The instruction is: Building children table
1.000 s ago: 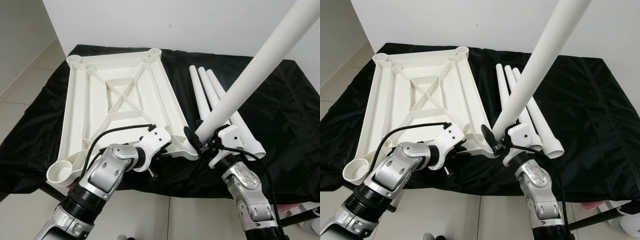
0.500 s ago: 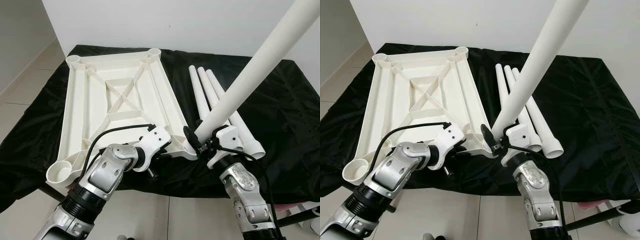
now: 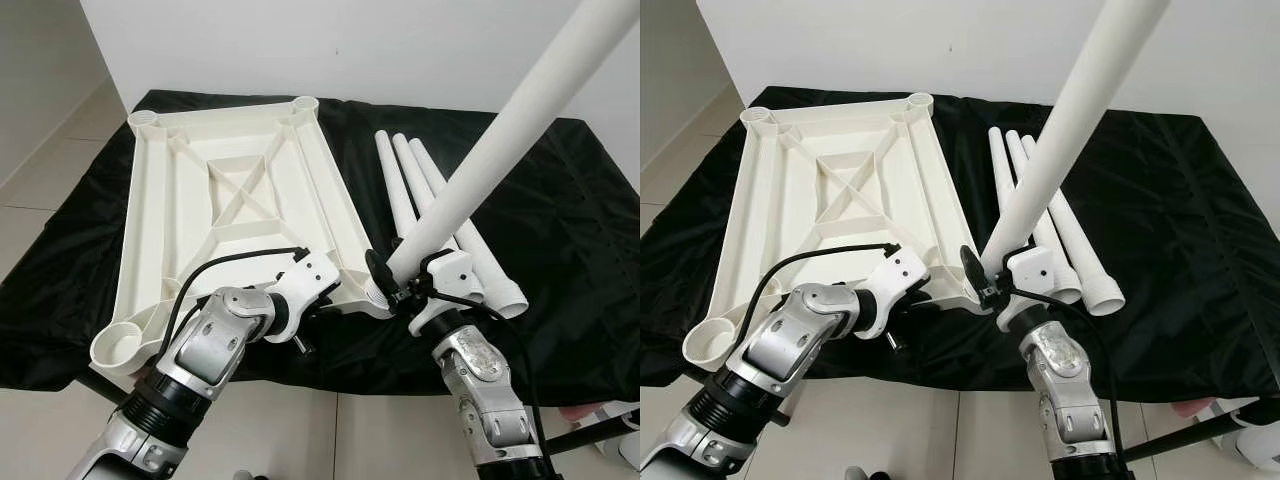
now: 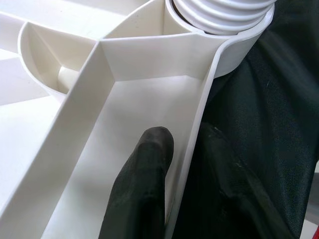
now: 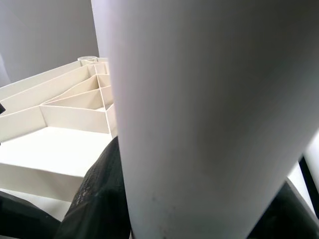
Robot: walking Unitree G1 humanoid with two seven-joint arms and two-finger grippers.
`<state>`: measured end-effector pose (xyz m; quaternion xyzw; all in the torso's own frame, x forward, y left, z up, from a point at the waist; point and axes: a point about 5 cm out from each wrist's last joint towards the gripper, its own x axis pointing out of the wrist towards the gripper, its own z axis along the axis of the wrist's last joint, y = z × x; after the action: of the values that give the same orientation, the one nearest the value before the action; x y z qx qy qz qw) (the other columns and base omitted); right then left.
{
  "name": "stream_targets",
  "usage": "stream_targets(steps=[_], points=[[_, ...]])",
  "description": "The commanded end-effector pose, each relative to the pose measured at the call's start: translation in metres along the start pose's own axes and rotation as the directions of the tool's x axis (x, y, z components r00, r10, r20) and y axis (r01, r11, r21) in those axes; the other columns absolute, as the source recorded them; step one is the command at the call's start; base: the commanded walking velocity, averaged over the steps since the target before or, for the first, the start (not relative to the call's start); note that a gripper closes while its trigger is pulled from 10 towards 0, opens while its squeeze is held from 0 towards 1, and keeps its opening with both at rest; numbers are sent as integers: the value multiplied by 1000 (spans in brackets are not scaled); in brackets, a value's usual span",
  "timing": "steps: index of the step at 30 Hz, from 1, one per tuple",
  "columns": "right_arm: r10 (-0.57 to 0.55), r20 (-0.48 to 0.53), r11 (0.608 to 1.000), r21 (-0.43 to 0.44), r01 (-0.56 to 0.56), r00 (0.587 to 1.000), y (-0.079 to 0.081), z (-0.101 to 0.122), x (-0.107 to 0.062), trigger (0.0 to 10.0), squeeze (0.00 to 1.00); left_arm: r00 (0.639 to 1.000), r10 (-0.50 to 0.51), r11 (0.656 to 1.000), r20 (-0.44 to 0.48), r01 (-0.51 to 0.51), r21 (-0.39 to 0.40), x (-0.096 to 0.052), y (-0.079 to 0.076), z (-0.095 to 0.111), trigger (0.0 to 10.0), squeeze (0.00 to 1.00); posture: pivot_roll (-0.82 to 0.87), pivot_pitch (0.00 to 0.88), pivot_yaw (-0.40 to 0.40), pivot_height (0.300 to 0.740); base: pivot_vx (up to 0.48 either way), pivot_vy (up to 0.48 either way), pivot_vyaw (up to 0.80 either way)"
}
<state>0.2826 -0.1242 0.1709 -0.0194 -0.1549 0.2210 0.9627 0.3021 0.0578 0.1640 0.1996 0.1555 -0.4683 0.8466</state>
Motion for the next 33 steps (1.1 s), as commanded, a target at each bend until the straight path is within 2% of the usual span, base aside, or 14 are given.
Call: stream_targets(steps=[1, 33], points=[[66, -33, 997, 38, -65, 997, 20, -8, 5, 10000, 0, 997, 34, 999, 72, -37, 35, -3, -1, 17, 10000, 0, -79, 150, 17, 740, 0, 0, 0], [-64, -35, 997, 36, 65, 997, 26, -9, 8, 10000, 0, 996, 30, 999, 78, -33, 35, -4, -3, 19, 10000, 0, -78, 152, 14, 740, 0, 0, 0]])
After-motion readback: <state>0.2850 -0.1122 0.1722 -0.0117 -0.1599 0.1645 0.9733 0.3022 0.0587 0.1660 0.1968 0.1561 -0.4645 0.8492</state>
